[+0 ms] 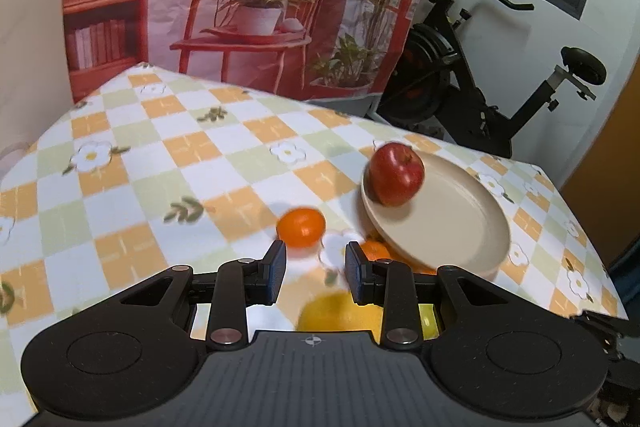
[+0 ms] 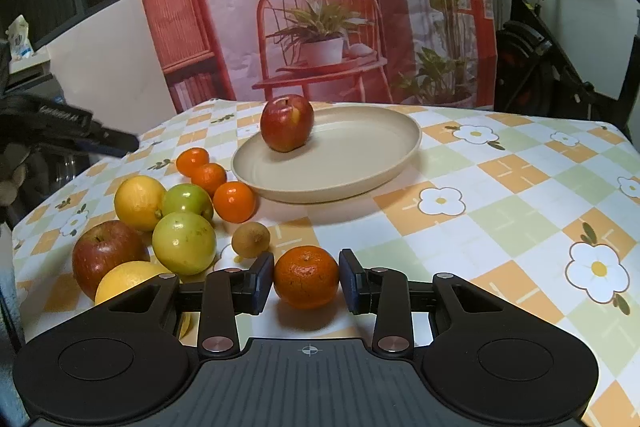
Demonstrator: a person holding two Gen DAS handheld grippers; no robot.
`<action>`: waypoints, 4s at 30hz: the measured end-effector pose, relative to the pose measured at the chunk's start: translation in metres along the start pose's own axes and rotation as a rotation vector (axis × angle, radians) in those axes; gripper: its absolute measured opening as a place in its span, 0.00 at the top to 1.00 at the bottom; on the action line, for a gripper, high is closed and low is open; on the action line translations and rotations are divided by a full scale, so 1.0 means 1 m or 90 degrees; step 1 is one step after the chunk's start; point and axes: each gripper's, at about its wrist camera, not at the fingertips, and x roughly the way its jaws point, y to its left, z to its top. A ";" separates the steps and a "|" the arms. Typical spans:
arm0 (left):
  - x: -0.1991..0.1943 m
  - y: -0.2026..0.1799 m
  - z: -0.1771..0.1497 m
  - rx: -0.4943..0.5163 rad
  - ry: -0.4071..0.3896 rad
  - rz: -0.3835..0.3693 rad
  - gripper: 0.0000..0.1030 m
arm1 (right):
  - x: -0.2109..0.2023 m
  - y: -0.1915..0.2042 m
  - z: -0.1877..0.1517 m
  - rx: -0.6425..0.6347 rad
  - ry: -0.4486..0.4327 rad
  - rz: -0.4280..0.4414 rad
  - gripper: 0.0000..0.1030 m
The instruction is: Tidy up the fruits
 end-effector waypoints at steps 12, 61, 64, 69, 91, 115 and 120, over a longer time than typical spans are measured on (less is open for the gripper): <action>0.058 0.011 0.020 0.107 0.040 -0.019 0.65 | -0.001 -0.006 0.000 0.024 -0.003 -0.002 0.68; 0.030 -0.019 0.021 0.143 -0.023 -0.083 0.59 | -0.003 -0.020 0.011 0.077 -0.024 -0.028 0.68; 0.028 -0.031 0.022 0.159 -0.028 -0.097 0.59 | -0.004 -0.025 0.024 0.081 -0.044 -0.032 0.68; 0.039 -0.054 0.019 0.199 -0.020 -0.105 0.59 | 0.006 -0.029 0.050 0.063 -0.066 -0.046 0.68; 0.118 -0.078 0.019 0.273 0.079 -0.078 0.59 | 0.097 -0.033 0.073 -0.011 -0.034 -0.120 0.68; 0.106 -0.083 0.024 0.272 0.085 -0.091 0.46 | 0.088 -0.027 0.069 -0.020 -0.048 -0.117 0.59; 0.080 -0.073 0.028 0.242 0.055 -0.095 0.46 | 0.064 -0.020 0.062 0.013 -0.075 -0.114 0.58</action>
